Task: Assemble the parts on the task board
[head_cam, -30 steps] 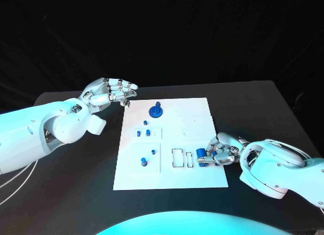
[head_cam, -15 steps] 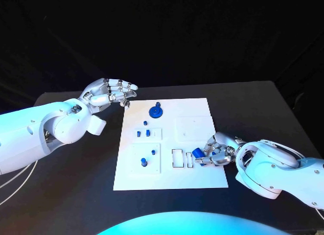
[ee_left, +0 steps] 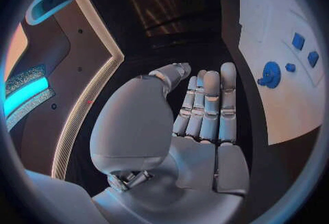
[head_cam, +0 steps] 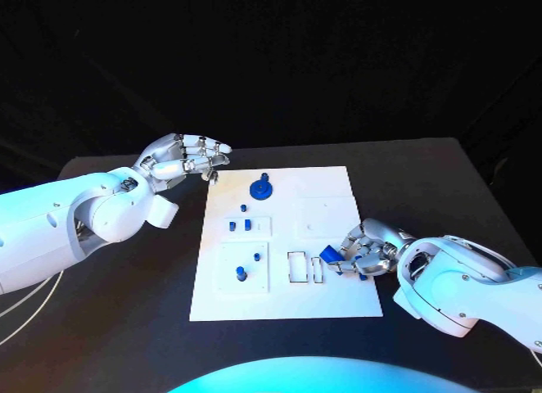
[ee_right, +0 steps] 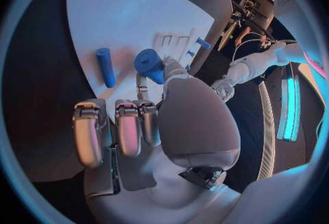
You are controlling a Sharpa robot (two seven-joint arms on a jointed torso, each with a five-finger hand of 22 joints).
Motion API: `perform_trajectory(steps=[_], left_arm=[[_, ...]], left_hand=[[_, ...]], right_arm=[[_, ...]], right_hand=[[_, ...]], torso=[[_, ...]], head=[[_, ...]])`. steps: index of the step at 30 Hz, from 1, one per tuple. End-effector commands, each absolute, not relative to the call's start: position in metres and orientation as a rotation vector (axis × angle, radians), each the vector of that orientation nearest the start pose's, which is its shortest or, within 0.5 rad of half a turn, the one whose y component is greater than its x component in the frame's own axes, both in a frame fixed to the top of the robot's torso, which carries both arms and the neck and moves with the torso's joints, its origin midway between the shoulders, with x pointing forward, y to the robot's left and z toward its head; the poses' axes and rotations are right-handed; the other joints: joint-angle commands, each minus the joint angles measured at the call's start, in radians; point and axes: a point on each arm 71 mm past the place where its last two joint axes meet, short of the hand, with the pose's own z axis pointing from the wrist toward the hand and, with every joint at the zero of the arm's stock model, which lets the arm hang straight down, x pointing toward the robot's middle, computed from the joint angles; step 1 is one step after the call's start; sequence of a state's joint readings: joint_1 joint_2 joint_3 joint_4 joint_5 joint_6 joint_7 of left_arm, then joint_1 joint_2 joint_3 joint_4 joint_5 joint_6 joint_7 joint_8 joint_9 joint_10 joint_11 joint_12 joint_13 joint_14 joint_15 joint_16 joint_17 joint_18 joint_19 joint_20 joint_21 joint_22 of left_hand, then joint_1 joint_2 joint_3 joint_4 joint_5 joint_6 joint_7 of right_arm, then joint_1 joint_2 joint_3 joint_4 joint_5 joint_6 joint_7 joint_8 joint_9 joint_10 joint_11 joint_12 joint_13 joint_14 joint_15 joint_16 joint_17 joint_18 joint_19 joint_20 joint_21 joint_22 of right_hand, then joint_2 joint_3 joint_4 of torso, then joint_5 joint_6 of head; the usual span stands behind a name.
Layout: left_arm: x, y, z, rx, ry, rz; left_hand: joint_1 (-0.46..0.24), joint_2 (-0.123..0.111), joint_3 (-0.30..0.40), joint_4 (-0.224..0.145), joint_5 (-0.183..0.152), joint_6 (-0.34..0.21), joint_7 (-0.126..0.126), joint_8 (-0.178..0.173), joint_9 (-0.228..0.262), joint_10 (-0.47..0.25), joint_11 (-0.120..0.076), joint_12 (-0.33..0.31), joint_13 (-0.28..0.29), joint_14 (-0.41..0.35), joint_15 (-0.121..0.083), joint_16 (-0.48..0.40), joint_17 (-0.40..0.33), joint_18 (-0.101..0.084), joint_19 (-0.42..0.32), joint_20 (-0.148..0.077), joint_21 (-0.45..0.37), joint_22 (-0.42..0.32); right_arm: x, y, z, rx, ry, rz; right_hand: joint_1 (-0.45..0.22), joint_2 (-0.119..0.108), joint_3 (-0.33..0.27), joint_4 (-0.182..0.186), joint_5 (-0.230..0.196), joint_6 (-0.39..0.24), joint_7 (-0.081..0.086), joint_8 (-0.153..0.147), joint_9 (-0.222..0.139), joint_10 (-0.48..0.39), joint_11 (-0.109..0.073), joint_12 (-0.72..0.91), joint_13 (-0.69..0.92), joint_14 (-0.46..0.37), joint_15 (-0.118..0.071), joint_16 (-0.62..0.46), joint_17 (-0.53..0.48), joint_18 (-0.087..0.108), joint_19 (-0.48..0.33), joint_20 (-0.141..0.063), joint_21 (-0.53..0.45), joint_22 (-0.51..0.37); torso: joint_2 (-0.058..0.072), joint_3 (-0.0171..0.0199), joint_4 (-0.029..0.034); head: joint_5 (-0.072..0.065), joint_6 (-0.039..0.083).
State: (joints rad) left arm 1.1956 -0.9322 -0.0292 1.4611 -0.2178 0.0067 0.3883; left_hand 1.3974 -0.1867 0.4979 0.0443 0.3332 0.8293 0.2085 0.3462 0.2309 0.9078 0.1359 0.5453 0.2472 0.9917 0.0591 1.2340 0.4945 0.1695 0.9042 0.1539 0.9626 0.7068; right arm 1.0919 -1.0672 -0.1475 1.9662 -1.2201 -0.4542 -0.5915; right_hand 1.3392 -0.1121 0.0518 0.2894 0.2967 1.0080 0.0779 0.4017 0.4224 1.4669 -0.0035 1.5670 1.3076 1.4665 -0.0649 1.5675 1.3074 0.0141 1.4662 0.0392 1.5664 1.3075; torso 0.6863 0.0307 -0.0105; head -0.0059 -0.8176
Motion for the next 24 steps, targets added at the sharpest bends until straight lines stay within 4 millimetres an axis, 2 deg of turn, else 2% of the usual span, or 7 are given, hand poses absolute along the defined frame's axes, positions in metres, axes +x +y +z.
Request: perform_trajectory(steps=[1,2,5,13,19,22,24], left_arm=[[0.488,0.250,-0.177,-0.836,1.598,-1.658],[0.488,0.250,-0.177,-0.836,1.598,-1.658],[0.488,0.250,-0.177,-0.836,1.598,-1.658],[0.488,0.249,-0.177,-0.836,1.604,-1.660],[0.488,0.248,-0.177,-0.835,1.605,-1.662],[0.488,0.249,-0.177,-0.836,1.605,-1.661],[0.488,0.249,-0.177,-0.836,1.605,-1.661]], left_hand=[[-0.010,0.002,0.002,0.006,0.005,-0.009,0.000,0.005,-0.001,-0.007,0.000,0.003,-0.001,-0.004,0.005,-0.003,0.000,0.015,0.002,0.004,-0.005,-0.002],[-0.010,0.002,0.002,0.006,0.005,-0.009,0.000,0.005,-0.001,-0.007,0.000,0.003,-0.001,-0.004,0.005,-0.003,0.000,0.015,0.002,0.004,-0.005,-0.002],[-0.011,0.003,0.003,0.007,0.005,-0.010,0.000,0.006,-0.001,-0.008,0.000,0.003,-0.001,-0.004,0.005,-0.003,0.000,0.015,0.002,0.004,-0.005,-0.002],[-0.011,0.004,0.003,0.007,0.005,-0.010,0.000,0.006,-0.001,-0.008,0.000,0.003,-0.001,-0.004,0.005,-0.003,0.000,0.015,0.002,0.004,-0.005,-0.002],[-0.011,0.004,0.003,0.007,0.005,-0.010,0.000,0.006,-0.001,-0.008,0.000,0.003,-0.001,-0.004,0.005,-0.003,0.000,0.015,0.002,0.004,-0.005,-0.002],[-0.011,0.004,0.003,0.007,0.005,-0.010,0.000,0.006,-0.001,-0.008,0.000,0.003,-0.001,-0.004,0.005,-0.003,0.000,0.015,0.002,0.004,-0.005,-0.002],[-0.011,0.004,0.003,0.007,0.005,-0.010,0.000,0.006,-0.001,-0.008,0.000,0.003,-0.001,-0.004,0.005,-0.003,0.000,0.015,0.002,0.004,-0.005,-0.002]], right_arm=[[0.363,-0.209,-0.229,0.482,1.997,0.545],[0.363,-0.208,-0.228,0.487,2.000,0.552],[0.363,-0.202,-0.226,0.505,2.022,0.574],[0.363,-0.182,-0.234,0.481,2.115,0.609],[0.362,-0.170,-0.241,0.449,2.172,0.616],[0.362,-0.167,-0.244,0.443,2.186,0.611],[0.363,-0.165,-0.245,0.440,2.185,0.607]], right_hand=[[0.045,0.041,0.008,0.000,0.008,0.021,-0.014,0.011,0.008,0.104,-0.006,0.004,0.263,0.104,-0.007,0.003,0.263,-0.014,0.105,-0.004,0.004,0.263],[0.044,0.041,0.009,0.000,0.009,0.021,-0.014,0.011,0.008,0.104,-0.006,0.004,0.263,0.104,-0.007,0.003,0.263,-0.014,0.105,-0.005,0.004,0.263],[0.035,0.014,0.010,0.001,0.014,0.023,-0.014,0.013,0.008,0.104,-0.006,0.004,0.263,0.104,-0.008,0.003,0.263,-0.014,0.105,-0.006,0.004,0.263],[0.001,0.011,0.017,0.003,0.014,0.027,-0.013,0.014,0.007,0.104,-0.006,0.004,0.263,0.104,-0.007,0.003,0.263,-0.014,0.105,-0.006,0.004,0.263],[-0.065,0.011,0.018,0.004,-0.017,0.026,-0.011,0.015,0.007,0.104,-0.004,0.004,0.263,0.104,-0.006,0.003,0.263,-0.014,0.105,-0.005,0.004,0.263],[-0.117,0.006,0.010,0.005,-0.030,0.031,-0.011,0.020,0.009,0.099,-0.003,-0.003,0.257,0.104,-0.005,0.003,0.263,-0.014,0.105,-0.003,0.004,0.263],[-0.152,0.003,0.001,0.004,-0.019,0.036,-0.014,0.026,0.012,0.092,-0.005,-0.013,0.248,0.104,-0.006,0.003,0.263,-0.014,0.105,-0.004,0.004,0.263]], torso=[[0.000,0.0006,0.0002],[0.000,0.0005,-0.0002],[0.001,0.0008,0.0008],[0.001,0.0004,0.0013],[0.001,-0.0005,0.0017],[0.001,-0.0009,0.0014],[0.000,-0.0007,0.0010]], head=[[-0.001,0.001],[-0.002,0.001],[-0.001,0.001],[0.001,-0.006],[0.003,-0.011],[0.010,-0.013],[0.013,-0.015]])
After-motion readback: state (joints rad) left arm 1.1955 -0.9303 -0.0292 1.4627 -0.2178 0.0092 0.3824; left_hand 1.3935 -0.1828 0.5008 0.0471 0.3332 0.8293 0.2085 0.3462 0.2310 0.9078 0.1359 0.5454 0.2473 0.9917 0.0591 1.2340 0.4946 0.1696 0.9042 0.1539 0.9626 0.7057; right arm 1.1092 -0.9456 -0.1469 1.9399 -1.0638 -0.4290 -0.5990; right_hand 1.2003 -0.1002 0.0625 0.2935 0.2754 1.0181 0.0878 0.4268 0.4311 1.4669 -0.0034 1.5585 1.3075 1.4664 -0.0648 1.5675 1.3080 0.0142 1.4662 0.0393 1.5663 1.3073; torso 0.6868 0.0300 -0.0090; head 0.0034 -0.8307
